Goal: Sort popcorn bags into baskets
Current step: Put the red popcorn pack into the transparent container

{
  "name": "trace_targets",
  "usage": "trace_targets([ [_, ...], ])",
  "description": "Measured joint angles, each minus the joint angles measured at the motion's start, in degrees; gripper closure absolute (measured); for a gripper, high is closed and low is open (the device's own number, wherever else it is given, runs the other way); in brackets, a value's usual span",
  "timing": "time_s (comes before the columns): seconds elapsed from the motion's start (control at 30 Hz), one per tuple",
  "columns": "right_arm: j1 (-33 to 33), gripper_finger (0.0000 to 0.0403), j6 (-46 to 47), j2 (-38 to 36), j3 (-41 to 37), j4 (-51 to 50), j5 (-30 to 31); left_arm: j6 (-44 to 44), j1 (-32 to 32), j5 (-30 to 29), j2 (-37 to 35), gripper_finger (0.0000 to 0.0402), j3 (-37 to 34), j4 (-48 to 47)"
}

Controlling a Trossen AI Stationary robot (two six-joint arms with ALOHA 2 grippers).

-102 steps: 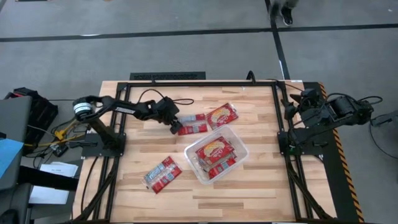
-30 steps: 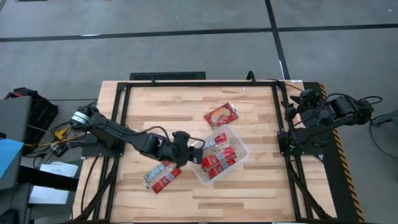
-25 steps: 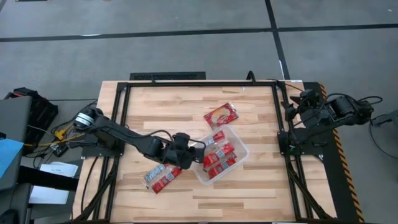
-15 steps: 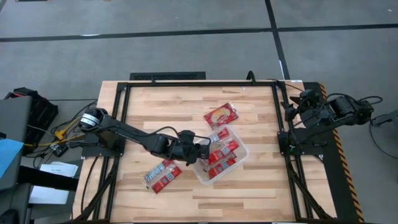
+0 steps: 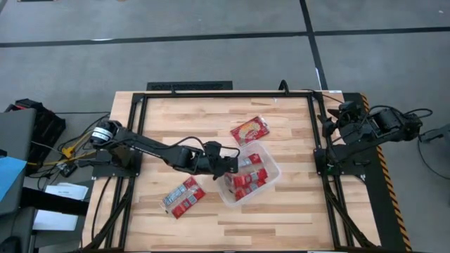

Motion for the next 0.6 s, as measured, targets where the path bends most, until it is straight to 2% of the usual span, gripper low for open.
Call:
trace_targets([
  [0.2, 0.00, 0.0107, -0.03, 0.00, 0.00, 0.00, 0.02, 3.97, 1.44, 4.55, -0.05, 0.0219, 0.17, 5.83],
  [0.3, 0.00, 0.0107, -0.01, 0.00, 0.00, -0.02, 0.02, 5.81, 2.26, 6.82, -0.54, 0.0204, 1.80, 5.87],
  [0.6, 0.00, 0.0107, -0.90, 0.03, 0.00, -0.01, 0.02, 18.24, 5.73, 9.14, -2.30, 0.0193, 11.10, 5.57],
])
